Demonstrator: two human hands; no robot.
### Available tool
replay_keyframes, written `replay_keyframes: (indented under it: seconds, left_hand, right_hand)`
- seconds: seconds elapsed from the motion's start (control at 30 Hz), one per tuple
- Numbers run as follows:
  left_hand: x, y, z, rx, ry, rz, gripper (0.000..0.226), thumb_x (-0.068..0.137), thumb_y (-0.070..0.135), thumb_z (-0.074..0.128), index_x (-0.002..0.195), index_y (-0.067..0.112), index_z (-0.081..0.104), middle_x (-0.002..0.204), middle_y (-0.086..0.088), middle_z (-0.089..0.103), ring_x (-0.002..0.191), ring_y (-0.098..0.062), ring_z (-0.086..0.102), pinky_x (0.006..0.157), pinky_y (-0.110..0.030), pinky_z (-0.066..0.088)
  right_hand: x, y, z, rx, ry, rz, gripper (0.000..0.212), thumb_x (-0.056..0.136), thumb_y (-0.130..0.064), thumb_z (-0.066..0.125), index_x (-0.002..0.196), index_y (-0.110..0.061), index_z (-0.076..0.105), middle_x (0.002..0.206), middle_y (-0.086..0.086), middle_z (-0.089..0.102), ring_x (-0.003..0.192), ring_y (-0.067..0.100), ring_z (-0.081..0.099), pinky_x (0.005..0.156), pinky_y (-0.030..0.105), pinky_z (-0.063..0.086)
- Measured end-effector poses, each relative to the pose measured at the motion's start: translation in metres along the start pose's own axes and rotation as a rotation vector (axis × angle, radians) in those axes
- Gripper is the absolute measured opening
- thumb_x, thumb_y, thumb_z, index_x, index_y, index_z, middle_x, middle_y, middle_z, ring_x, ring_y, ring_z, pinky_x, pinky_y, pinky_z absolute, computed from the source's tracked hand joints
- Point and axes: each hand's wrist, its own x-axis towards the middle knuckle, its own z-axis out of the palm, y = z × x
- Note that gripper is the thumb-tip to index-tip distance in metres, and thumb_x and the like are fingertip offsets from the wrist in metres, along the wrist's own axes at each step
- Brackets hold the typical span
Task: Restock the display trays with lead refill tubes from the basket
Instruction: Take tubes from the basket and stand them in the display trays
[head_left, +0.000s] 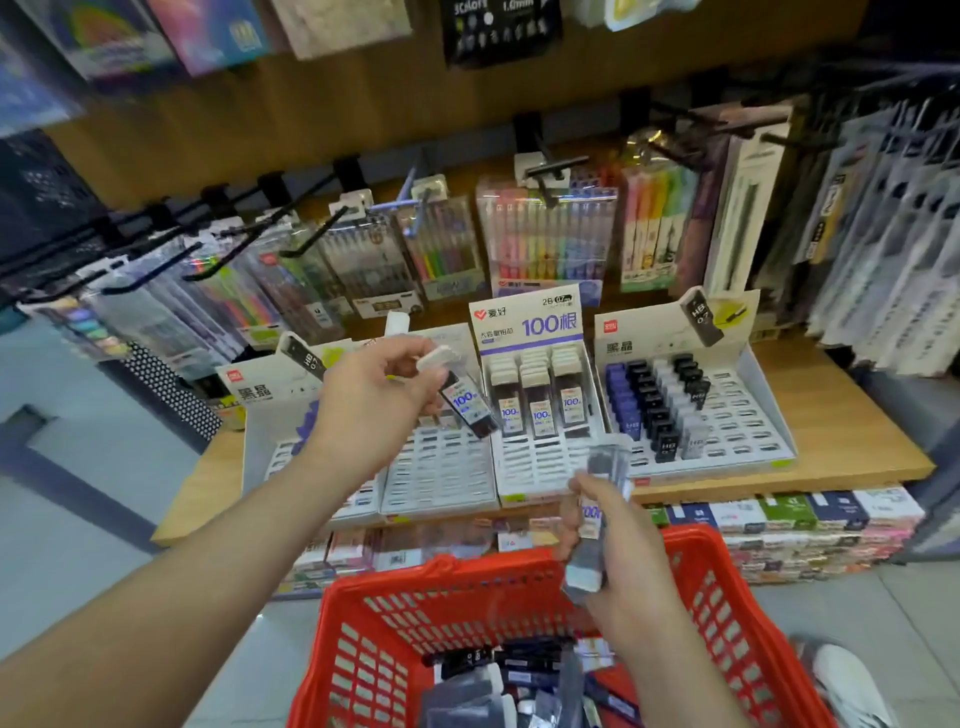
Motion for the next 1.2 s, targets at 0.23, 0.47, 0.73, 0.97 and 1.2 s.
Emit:
replay_keyframes:
  seconds: [0.23,0.47,0.73,0.97,1.2]
  left_hand:
    - [0.040,-0.048,0.051,0.294,-0.104,0.180,0.013,0.087,0.017,0.067,0.099,0.019,0.071,0.085,-0.002,0.070,0.079,-0.021,0.064,0.078,-0.039,0.052]
    - [0.046,-0.069,0.075,0.372,-0.118,0.177,0.020,0.087,0.020,0.068,0.107,0.022,0.071,0.084,0.007,0.066,0.079,-0.011,0.059,0.079,-0.022,0.046]
    - [0.044,-0.068,0.084,0.463,-0.137,0.248,0.024,0.087,0.021,0.068,0.111,0.020,0.071,0.098,-0.002,0.073,0.093,-0.019,0.064,0.088,-0.028,0.048]
    - [0.045,-0.071,0.087,0.505,-0.167,0.193,0.025,0.089,0.022,0.065,0.114,0.021,0.069,0.096,0.001,0.071,0.091,-0.015,0.061,0.075,-0.014,0.034]
    - [0.054,-0.074,0.090,0.486,-0.192,0.258,0.027,0.087,0.015,0.067,0.114,0.014,0.070,0.107,-0.003,0.071,0.102,-0.018,0.062,0.087,-0.015,0.037]
  right_hand:
    - [0.050,-0.060,0.014,0.184,-0.119,-0.139,0.011,0.099,-0.011,0.052,0.104,-0.010,0.061,0.086,0.009,0.071,0.080,0.024,0.072,0.069,0.039,0.059]
    - [0.070,-0.059,-0.007,0.060,-0.168,-0.150,0.023,0.096,-0.010,0.051,0.118,-0.011,0.060,0.109,0.014,0.073,0.100,0.031,0.071,0.086,0.047,0.058]
    - [0.073,-0.036,-0.029,0.155,-0.126,-0.095,0.039,0.080,-0.018,0.058,0.118,-0.010,0.060,0.107,0.015,0.074,0.097,0.030,0.072,0.074,0.041,0.062]
    - [0.070,-0.029,-0.026,0.136,-0.112,-0.092,0.044,0.071,-0.022,0.065,0.115,-0.013,0.062,0.093,0.007,0.077,0.090,0.030,0.074,0.069,0.043,0.062]
    - [0.070,-0.026,-0.029,0.080,-0.107,-0.088,0.020,0.089,-0.016,0.058,0.108,-0.019,0.063,0.088,0.011,0.077,0.078,0.025,0.075,0.066,0.044,0.062]
